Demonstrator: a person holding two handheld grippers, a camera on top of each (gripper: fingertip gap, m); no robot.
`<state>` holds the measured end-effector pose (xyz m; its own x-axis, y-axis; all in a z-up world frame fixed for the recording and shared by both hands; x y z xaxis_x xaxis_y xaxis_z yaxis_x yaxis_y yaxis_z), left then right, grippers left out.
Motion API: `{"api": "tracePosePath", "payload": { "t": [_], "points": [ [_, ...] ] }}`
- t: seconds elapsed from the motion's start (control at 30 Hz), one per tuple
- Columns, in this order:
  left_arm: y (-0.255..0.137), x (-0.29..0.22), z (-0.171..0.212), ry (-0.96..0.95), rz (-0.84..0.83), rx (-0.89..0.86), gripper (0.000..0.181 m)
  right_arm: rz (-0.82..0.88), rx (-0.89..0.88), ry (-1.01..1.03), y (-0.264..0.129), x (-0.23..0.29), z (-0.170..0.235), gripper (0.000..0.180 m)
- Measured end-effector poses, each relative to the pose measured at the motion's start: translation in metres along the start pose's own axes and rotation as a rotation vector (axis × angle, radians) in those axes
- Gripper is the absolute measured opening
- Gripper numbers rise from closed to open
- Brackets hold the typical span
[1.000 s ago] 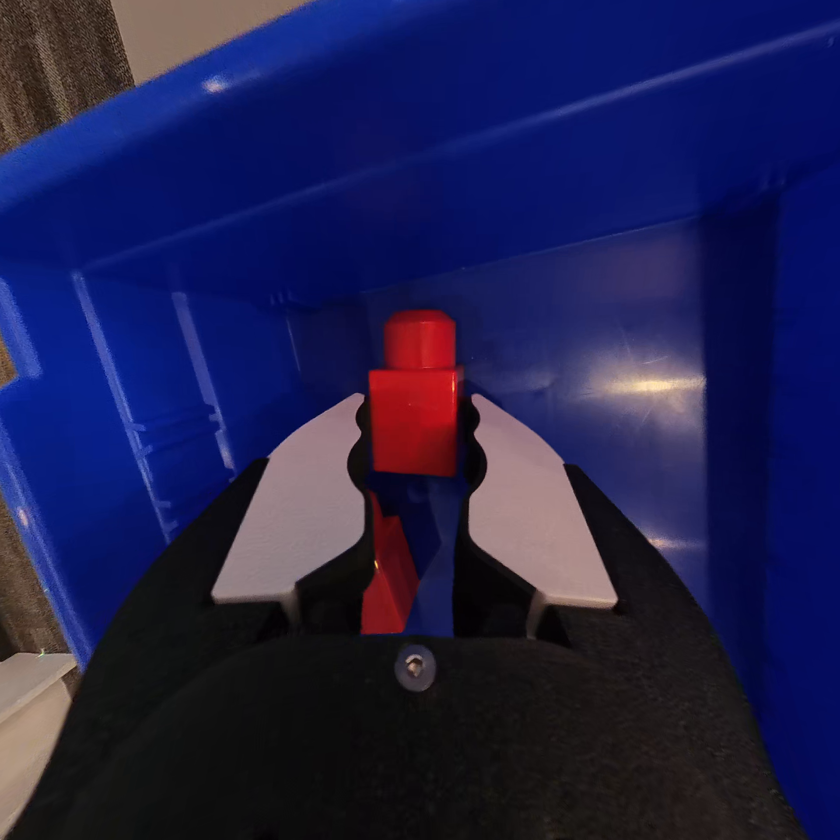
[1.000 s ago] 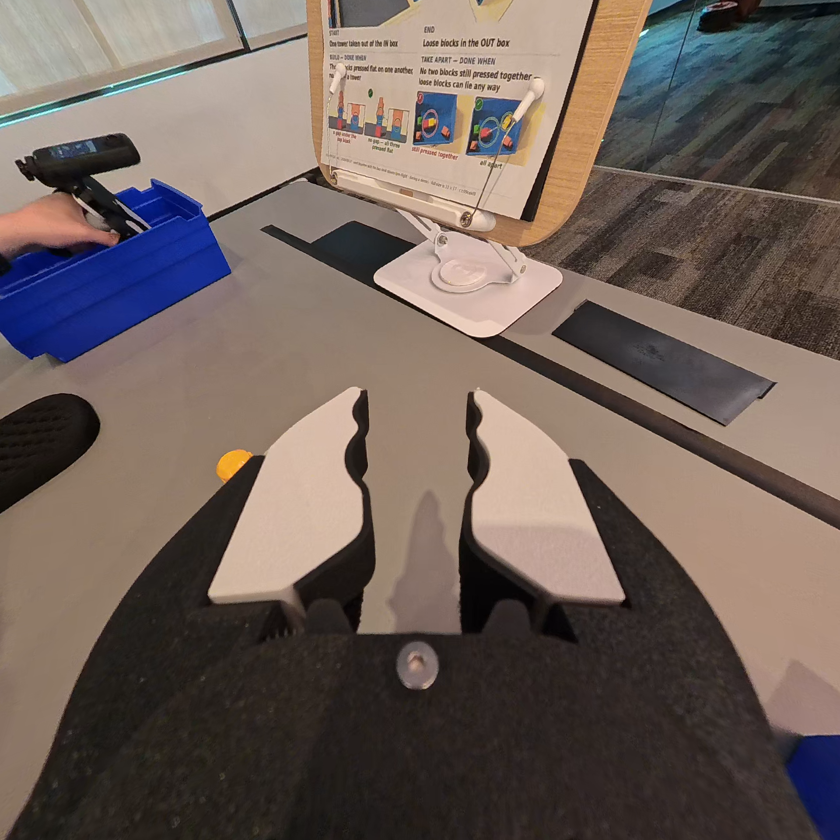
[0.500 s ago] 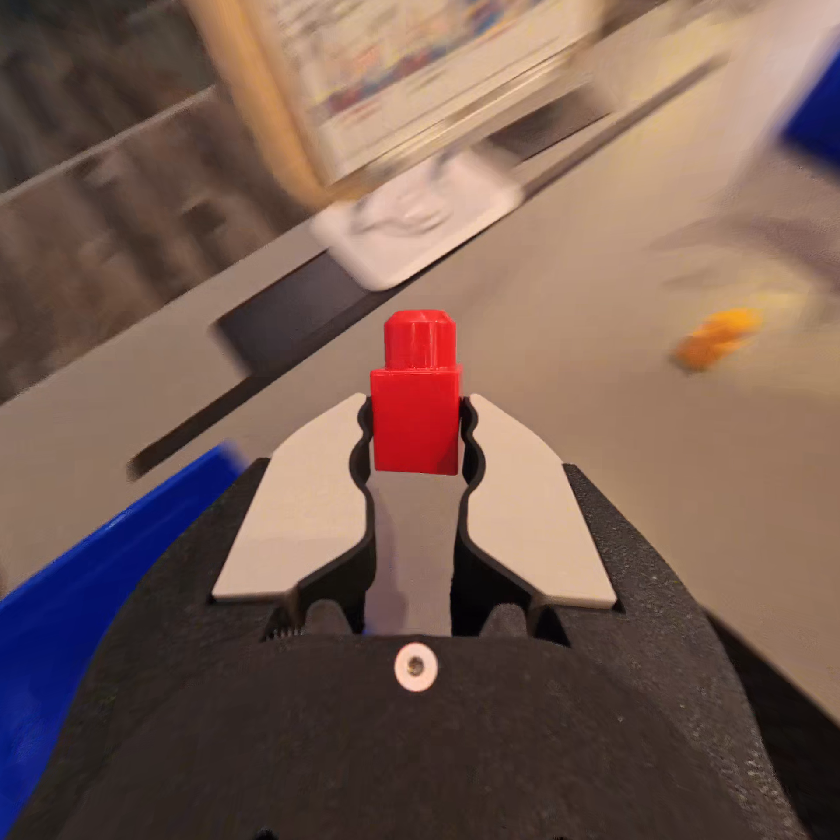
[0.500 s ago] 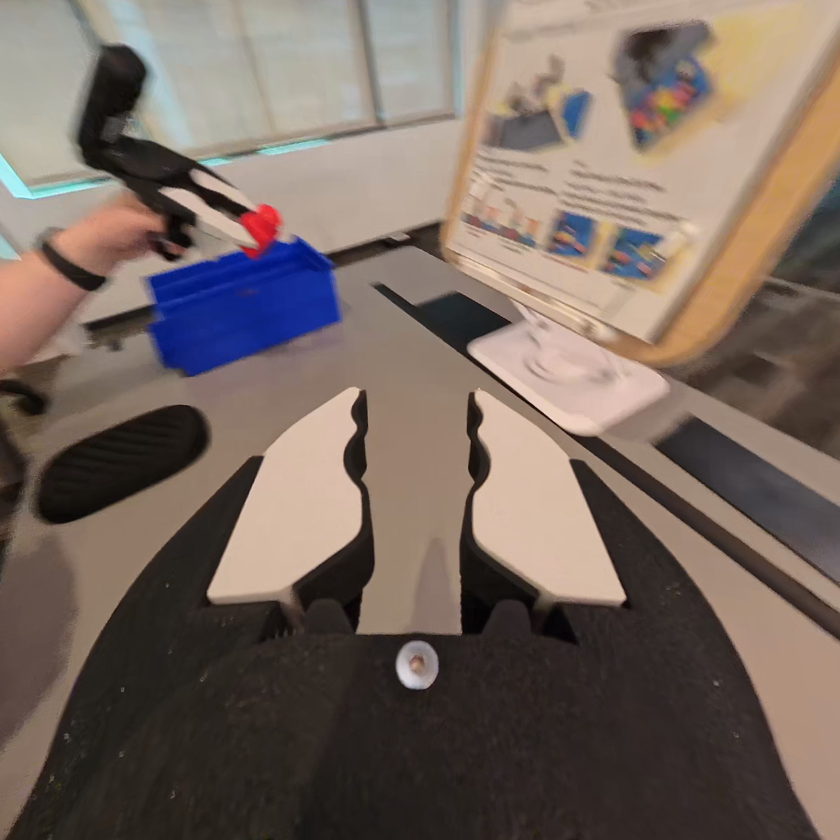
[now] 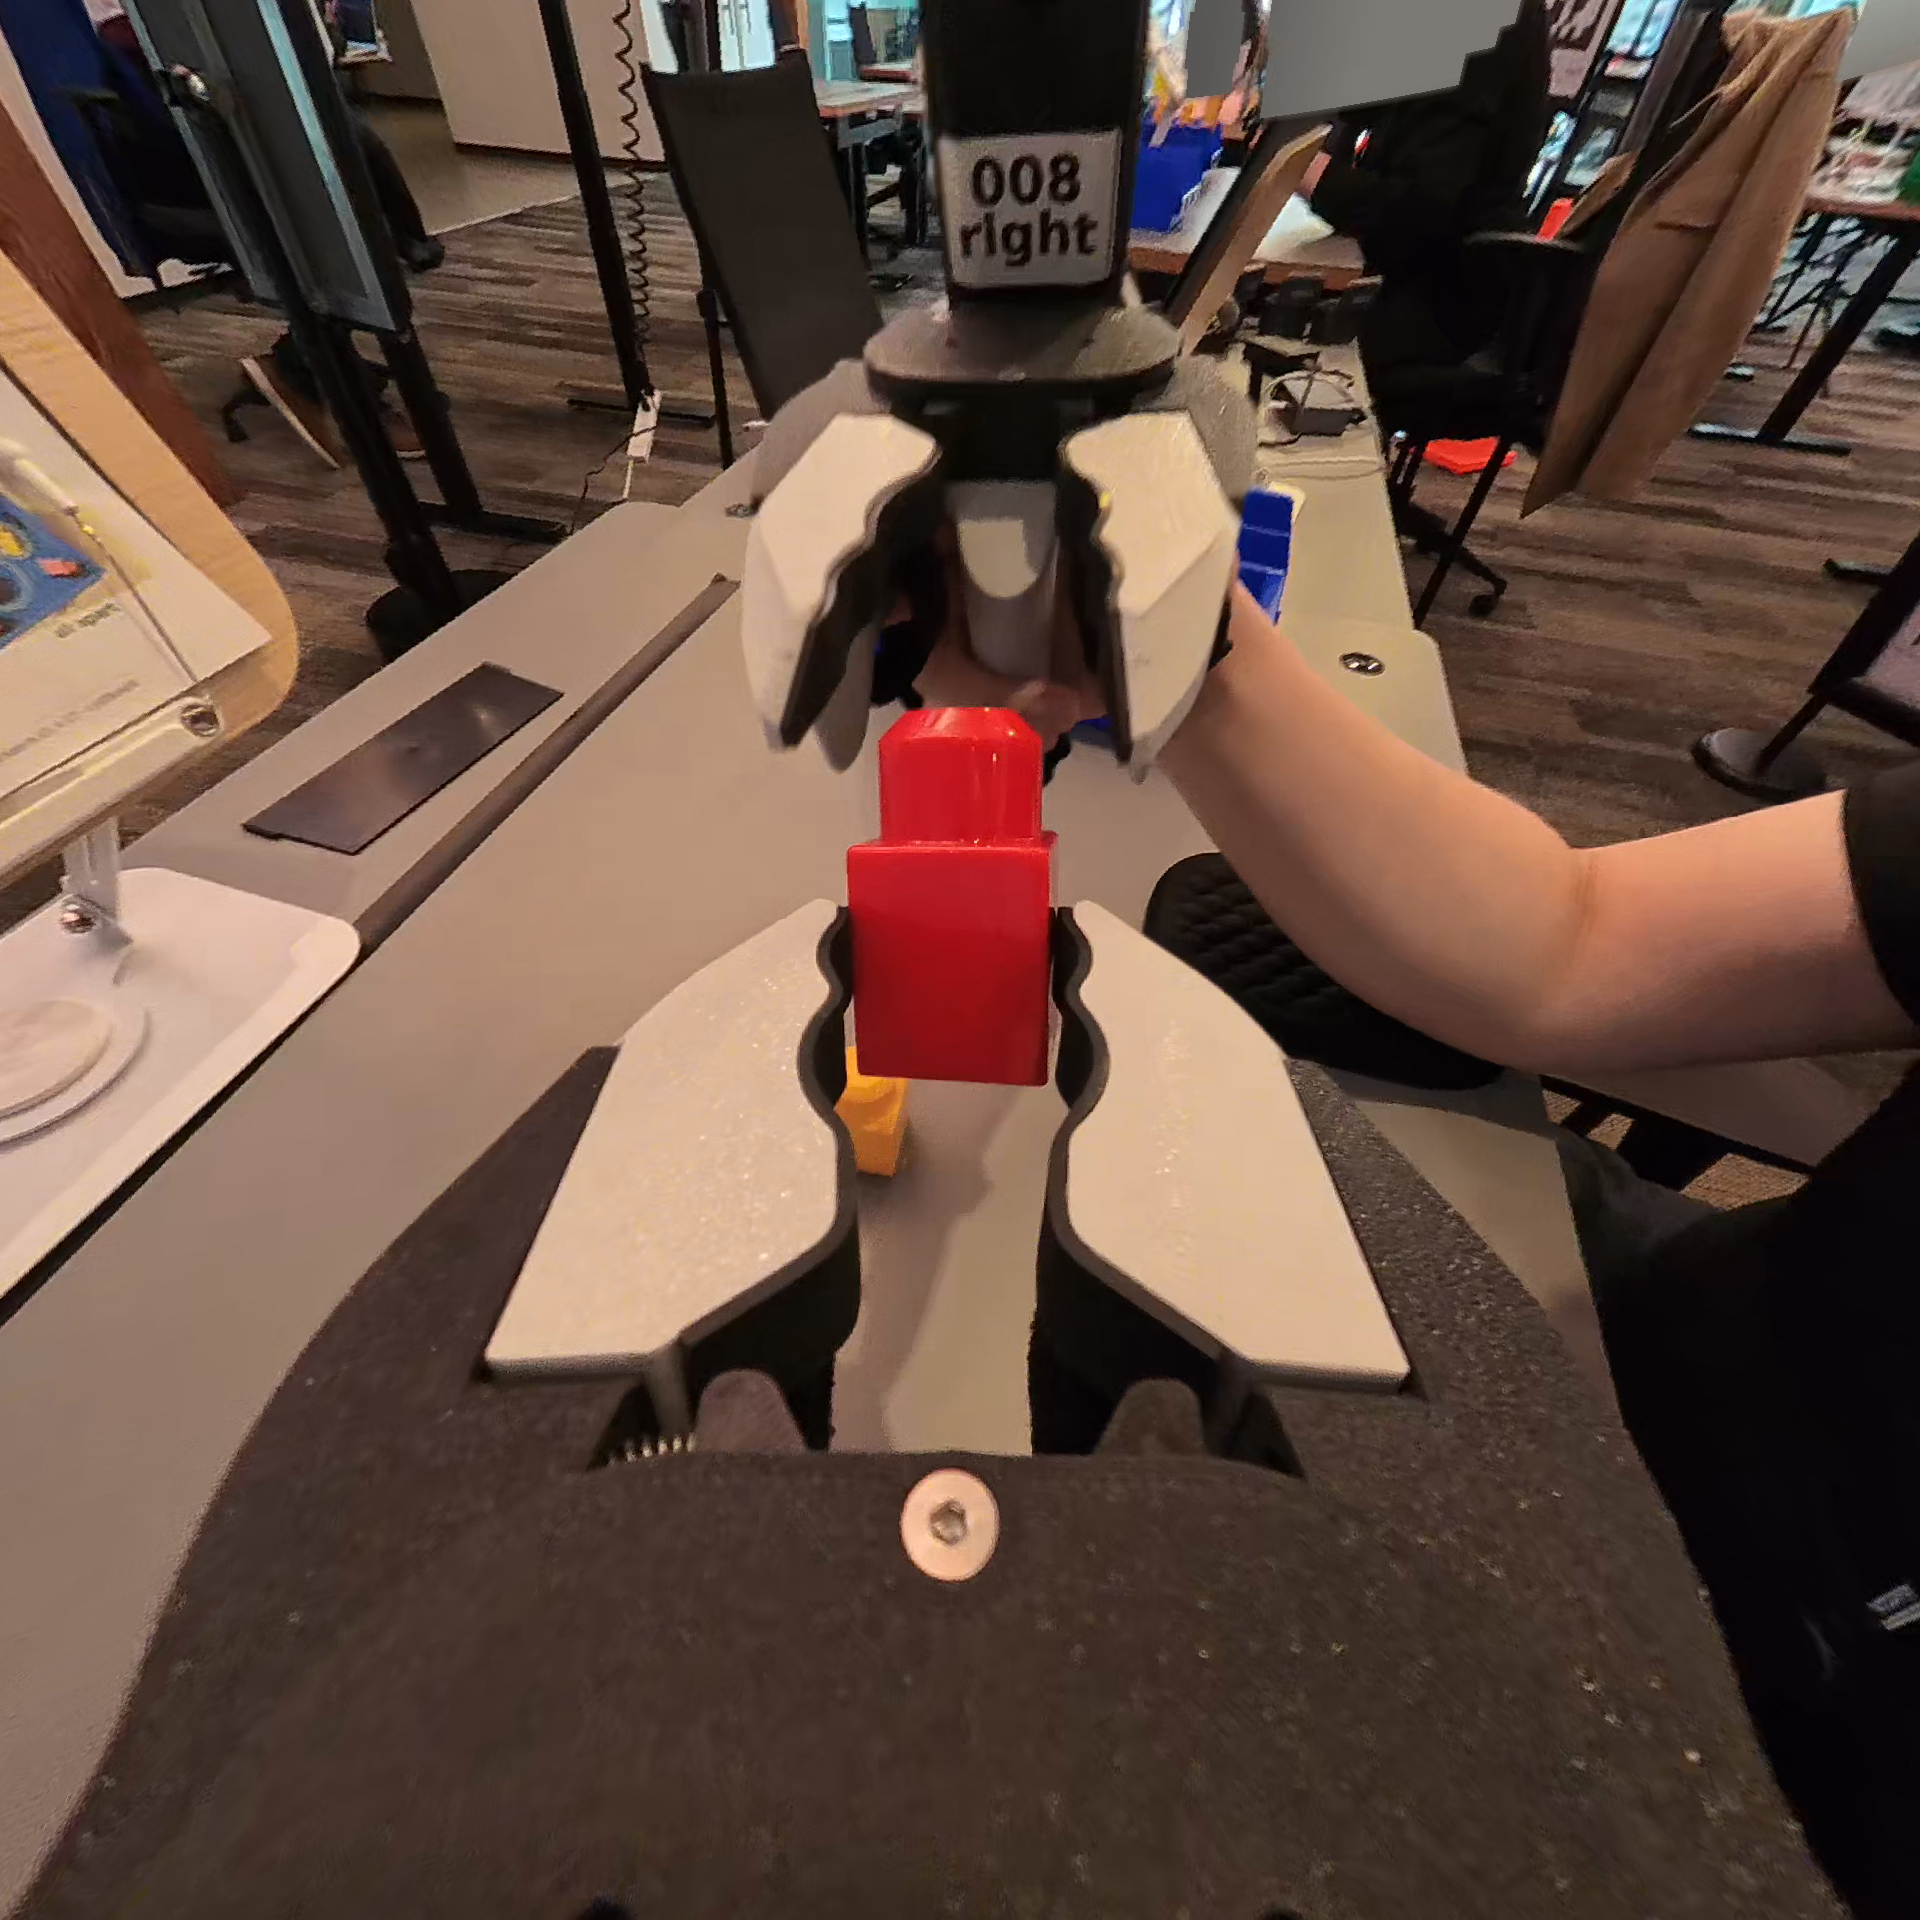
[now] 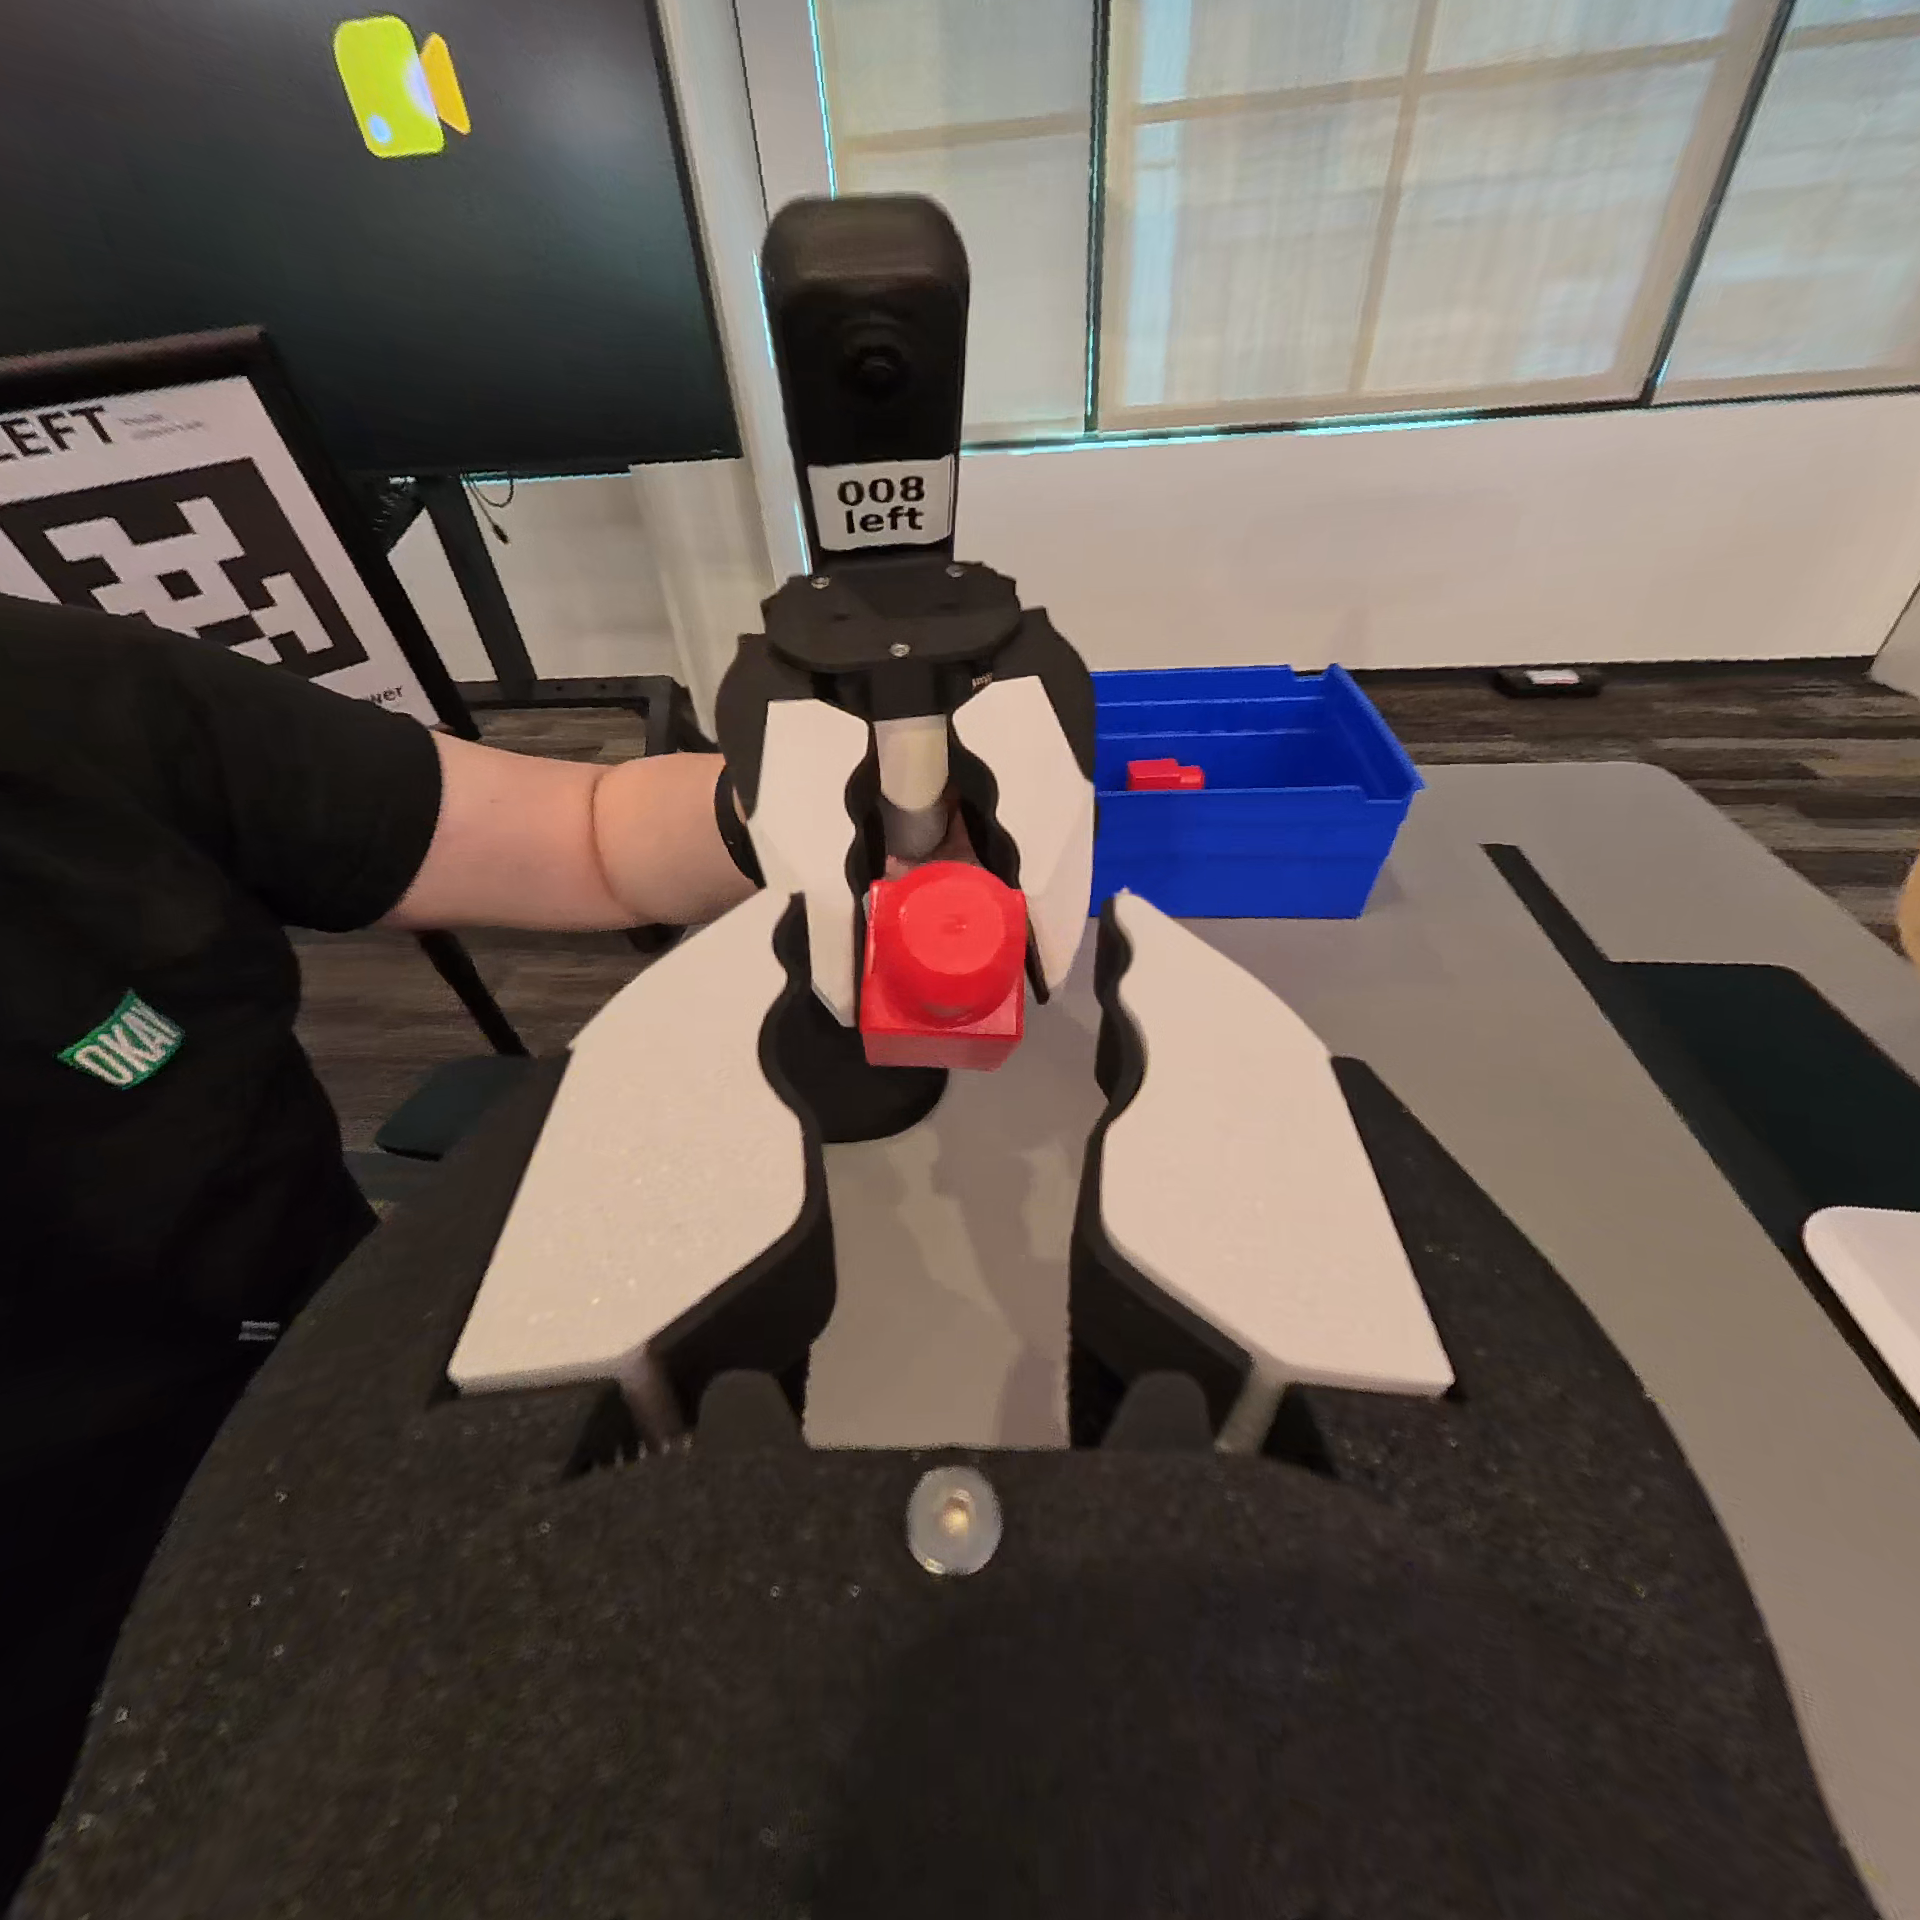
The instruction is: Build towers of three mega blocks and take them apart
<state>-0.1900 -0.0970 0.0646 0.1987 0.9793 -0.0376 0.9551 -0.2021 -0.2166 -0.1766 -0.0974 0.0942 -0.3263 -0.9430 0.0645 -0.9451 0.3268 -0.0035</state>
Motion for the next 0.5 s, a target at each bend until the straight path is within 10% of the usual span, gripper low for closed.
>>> {"api": "tracePosePath", "payload": {
  "t": [0.23,0.5],
  "points": [
    [0.000,-0.002,-0.002,-0.021,0.011,-0.015,0.036,-0.045,0.065,-0.037,0.005,0.004,0.011,0.030],
    [-0.098,0.056,0.043,0.078,-0.427,0.248,0.047,0.286,0.500,0.066,-0.115,-0.055,0.130,0.030]
  ]
}}
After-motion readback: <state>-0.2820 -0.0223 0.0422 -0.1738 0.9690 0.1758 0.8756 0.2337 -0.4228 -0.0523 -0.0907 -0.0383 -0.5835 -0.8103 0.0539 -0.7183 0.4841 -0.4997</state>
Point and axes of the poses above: each gripper's, where its closed fingertips meet, y out along the fingers, z out of its underside, x = y × z across the jaws, the point moved 1 cm from there along -y, back along the fingers, and after that the axes turned 4 degrees about -x, right-handed, at the moved point
